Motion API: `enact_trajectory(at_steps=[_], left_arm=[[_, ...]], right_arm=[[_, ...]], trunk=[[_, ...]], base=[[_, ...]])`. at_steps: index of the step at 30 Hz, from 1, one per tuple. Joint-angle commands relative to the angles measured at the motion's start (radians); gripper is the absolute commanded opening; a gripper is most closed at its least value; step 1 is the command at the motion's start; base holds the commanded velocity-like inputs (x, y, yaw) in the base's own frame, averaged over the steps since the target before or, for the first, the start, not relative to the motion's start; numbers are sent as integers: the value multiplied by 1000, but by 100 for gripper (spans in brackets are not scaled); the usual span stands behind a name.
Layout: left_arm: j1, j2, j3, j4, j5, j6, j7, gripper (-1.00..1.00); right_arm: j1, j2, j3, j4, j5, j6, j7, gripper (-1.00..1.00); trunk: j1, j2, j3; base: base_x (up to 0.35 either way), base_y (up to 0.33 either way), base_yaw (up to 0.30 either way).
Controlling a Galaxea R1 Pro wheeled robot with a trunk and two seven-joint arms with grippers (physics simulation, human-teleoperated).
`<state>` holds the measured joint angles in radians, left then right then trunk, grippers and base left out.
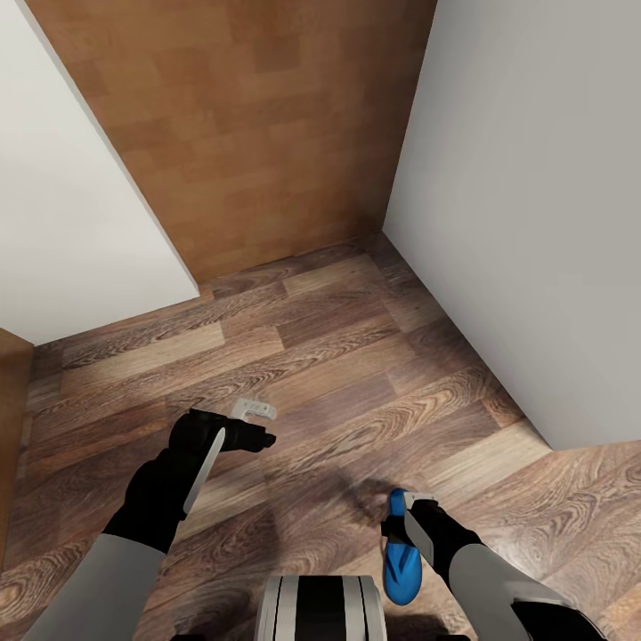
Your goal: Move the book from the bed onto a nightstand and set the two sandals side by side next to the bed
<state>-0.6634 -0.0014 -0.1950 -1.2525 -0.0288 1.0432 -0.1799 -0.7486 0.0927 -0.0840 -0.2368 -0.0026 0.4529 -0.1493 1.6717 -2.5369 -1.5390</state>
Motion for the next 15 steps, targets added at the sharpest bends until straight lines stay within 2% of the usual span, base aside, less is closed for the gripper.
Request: enact_trajectory(at_steps=[1,4,10,15], left_arm=[[0,0,0,-1,-3,4,-4,100],[-1,0,0,-1,-3,4,-4,100],[-1,0,0,-1,-3,4,-4,100],[-1,0,0,-1,-3,4,-4,100]], right_arm=[[0,1,-8,-2,0,4,-4,100],[0,1,-8,-4,0,4,-3,100],[0,1,-8,-5,0,4,-3,100],[0,1,-8,-5,0,4,-4,100]], trunk=[[0,0,-1],[0,0,-1],[3,-2,-24],[3,-2,-24]], base=[[0,0,0],[0,0,0],[0,0,0],[0,0,0]])
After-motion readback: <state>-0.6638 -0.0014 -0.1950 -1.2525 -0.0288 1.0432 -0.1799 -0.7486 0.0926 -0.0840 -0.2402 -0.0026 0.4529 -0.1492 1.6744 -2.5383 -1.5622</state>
